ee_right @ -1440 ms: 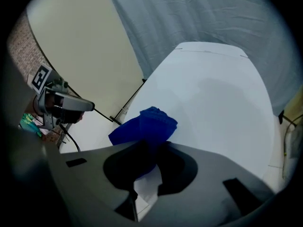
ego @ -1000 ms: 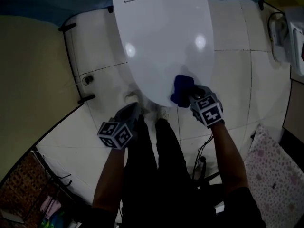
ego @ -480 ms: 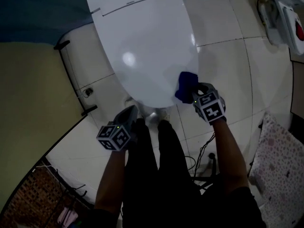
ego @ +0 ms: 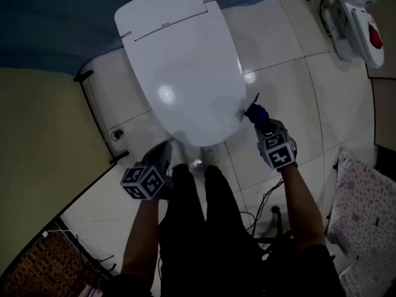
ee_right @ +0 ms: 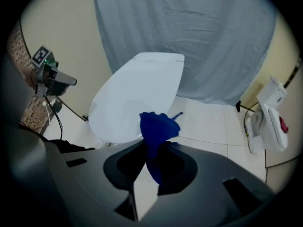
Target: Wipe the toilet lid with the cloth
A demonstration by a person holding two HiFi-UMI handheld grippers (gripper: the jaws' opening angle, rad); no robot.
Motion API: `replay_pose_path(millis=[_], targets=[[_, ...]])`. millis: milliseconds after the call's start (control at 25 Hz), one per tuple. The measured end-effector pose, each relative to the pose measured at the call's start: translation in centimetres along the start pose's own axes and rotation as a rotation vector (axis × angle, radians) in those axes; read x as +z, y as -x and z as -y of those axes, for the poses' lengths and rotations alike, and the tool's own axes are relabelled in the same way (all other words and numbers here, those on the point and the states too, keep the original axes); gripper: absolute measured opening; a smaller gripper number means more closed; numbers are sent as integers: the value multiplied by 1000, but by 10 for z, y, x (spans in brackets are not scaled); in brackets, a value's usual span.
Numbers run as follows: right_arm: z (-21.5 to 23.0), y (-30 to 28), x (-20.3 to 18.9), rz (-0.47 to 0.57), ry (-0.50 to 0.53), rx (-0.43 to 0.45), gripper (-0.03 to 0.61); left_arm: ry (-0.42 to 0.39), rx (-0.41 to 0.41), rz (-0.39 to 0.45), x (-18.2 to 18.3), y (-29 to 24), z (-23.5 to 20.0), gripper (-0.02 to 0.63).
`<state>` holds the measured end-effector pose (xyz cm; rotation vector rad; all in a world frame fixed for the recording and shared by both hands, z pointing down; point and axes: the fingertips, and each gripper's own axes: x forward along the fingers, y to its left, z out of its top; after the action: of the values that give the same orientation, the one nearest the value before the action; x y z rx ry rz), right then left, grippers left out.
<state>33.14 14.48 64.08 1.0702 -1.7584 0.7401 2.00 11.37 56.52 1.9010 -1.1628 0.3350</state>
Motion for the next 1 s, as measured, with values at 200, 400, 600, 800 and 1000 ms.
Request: replay_pose_path(millis=[200, 400, 600, 800, 1000], targets=[[5, 112, 42, 254, -200, 9, 61, -104, -32, 115, 79, 67, 52, -9], [21, 222, 111, 554, -261, -47, 61, -183, -66, 338, 178, 134, 78, -9], [-16, 330, 134, 751, -280, -100, 61, -198, -75, 521, 232, 242, 97, -9], [-76, 388, 167, 973, -358, -125, 61, -261, -72, 670, 251, 339, 95, -9], [-169, 437, 180, 1044, -226, -155, 61, -293, -89, 736, 236, 426, 70, -9]])
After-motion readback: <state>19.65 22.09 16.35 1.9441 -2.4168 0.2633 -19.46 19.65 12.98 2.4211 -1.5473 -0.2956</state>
